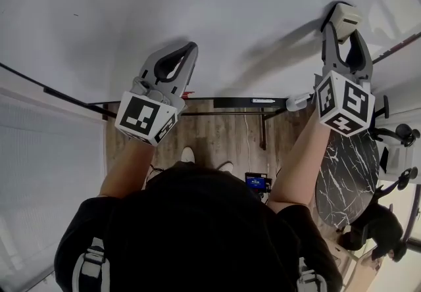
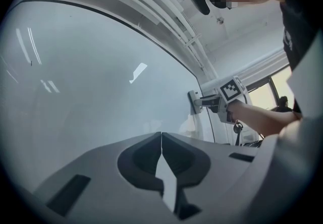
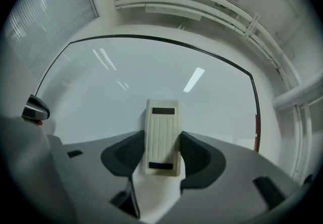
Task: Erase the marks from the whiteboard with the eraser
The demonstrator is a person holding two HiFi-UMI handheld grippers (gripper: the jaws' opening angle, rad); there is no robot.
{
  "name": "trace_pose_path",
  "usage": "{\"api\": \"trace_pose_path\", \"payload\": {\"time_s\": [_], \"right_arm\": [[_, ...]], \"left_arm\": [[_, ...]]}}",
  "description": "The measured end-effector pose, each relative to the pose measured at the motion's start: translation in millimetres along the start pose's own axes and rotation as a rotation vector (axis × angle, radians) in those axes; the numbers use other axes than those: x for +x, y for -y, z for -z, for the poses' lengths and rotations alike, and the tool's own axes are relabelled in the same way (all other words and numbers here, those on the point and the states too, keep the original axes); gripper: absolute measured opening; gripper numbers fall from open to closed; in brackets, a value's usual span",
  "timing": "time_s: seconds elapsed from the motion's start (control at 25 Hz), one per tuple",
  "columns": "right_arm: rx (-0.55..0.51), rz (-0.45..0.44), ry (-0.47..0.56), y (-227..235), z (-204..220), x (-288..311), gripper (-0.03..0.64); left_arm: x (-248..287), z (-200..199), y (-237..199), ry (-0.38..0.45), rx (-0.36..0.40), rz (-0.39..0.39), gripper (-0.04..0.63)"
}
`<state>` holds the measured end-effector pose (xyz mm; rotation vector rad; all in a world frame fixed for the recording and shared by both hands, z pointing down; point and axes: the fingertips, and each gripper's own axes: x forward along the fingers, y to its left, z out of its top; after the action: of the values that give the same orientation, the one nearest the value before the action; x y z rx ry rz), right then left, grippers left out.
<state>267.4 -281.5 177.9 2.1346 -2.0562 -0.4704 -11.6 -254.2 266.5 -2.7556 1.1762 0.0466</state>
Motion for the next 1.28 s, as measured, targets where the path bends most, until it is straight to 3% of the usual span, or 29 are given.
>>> {"api": "trace_pose_path", "payload": {"time_s": [0.28,0.6,0.84,1.04,1.16,1.28], "right_arm": [[0.026,0.08,-0.033,46,29,-1,0.221],[0.025,0.114,-0.06,71,46,-1,0.221],[0.076,0.047,-0.037,72,45,-14,0.221],[0.004,-0.004,-0.011,55,41,-30,0.221],[0.004,-0.067,0.026,38,34,-42,0.221],[0.082,-0.178,0.077,13,30,-55,0.222]], "left_arm": [[3,4,8,-0.012,0.006,0.004,0.006],[11,7,18,-0.022,0.004,0.013,0.006],[17,9,27,-0.02,-0.002,0.022,0.006],[19,8,28,-0.017,0.006,0.025,0.006],[19,9,30,-0.009,0.006,0.024,0.006],[18,12,33,-0.014,0.018,0.036,0.006]]}}
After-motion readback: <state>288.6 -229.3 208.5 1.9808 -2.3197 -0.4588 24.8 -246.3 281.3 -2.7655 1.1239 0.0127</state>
